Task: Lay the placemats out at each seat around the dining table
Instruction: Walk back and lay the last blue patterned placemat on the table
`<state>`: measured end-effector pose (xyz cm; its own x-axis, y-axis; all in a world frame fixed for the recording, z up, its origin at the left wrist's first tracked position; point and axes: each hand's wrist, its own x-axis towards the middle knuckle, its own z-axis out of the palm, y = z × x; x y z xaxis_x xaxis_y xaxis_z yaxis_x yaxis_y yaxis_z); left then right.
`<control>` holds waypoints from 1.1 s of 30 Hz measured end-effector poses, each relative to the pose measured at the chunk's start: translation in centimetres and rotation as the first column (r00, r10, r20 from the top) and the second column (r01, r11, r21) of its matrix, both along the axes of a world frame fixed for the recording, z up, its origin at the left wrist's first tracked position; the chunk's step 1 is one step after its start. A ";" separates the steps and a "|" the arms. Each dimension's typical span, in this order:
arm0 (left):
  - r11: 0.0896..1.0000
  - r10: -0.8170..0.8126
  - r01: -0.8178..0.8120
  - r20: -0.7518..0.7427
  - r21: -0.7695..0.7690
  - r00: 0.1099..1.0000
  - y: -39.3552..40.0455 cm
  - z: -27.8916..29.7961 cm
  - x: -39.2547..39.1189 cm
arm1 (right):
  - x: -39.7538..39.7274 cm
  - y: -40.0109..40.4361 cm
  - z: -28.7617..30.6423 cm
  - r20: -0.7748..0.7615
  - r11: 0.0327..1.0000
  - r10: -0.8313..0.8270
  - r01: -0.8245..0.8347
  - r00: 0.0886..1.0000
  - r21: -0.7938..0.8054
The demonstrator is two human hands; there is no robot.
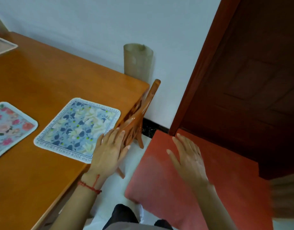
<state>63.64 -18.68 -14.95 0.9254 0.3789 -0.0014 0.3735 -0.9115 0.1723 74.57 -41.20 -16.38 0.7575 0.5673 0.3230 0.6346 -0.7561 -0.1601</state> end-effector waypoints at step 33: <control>0.436 0.882 -0.900 -0.194 -0.011 0.429 9.1 -2.4 5.9 | 22.2 30.2 -0.9 -0.308 0.495 0.820 -0.868 0.482 -0.039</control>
<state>69.51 -9.57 -17.33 0.0561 0.9812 -0.1848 0.9936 -0.0366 0.1070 96.76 -10.98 -17.31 -0.0882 0.9948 0.0517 0.9426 0.1001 -0.3186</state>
